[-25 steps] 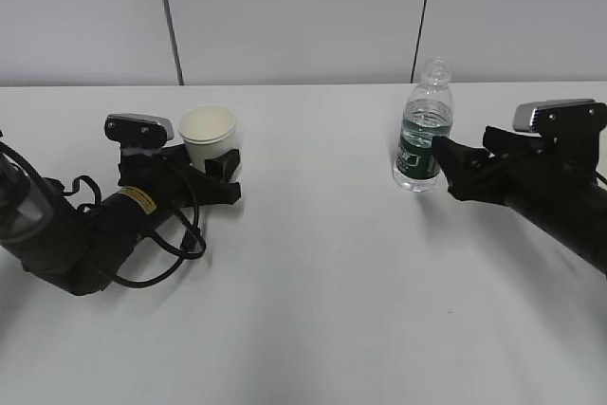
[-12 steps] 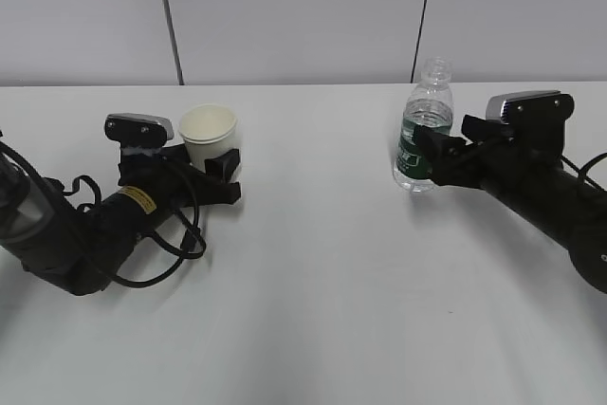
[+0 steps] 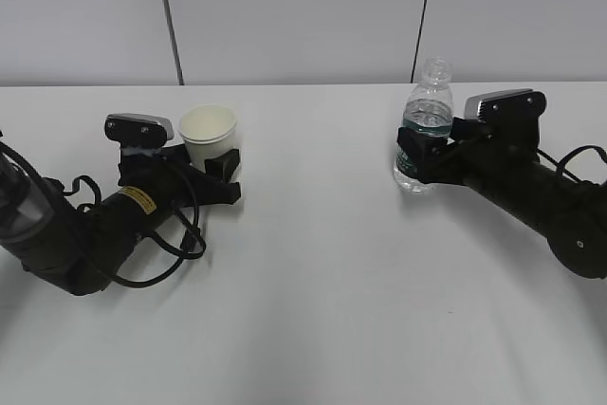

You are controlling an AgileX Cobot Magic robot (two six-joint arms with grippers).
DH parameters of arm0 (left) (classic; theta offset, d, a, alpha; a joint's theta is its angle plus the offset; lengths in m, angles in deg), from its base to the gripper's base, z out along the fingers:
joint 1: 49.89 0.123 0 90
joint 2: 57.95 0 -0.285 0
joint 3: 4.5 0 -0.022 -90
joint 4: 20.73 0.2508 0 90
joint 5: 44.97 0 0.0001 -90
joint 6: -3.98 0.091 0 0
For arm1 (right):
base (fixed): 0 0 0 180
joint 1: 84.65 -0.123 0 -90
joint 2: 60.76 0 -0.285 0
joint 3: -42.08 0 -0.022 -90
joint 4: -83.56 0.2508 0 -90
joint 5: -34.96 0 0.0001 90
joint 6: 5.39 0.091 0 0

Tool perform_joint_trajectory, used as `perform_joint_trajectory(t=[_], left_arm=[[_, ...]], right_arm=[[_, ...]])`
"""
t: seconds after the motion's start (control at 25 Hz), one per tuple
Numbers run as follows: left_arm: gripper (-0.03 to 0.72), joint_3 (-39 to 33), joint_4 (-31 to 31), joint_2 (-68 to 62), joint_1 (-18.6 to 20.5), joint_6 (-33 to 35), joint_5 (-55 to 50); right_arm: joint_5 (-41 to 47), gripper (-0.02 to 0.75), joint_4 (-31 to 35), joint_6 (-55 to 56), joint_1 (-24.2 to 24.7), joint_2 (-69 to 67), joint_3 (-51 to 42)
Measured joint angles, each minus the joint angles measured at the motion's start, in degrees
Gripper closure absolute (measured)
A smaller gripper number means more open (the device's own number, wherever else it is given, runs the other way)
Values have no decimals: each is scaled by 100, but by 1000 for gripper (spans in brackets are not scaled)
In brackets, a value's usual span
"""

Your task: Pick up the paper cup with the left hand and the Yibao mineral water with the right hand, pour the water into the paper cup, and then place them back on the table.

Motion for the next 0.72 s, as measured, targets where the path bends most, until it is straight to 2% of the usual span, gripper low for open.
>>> perform_joint_trajectory(t=[0.72], left_arm=[[236, 0, 0, 0, 0, 0, 0]], right_arm=[[303, 141, -91, 111, 0, -307, 614]])
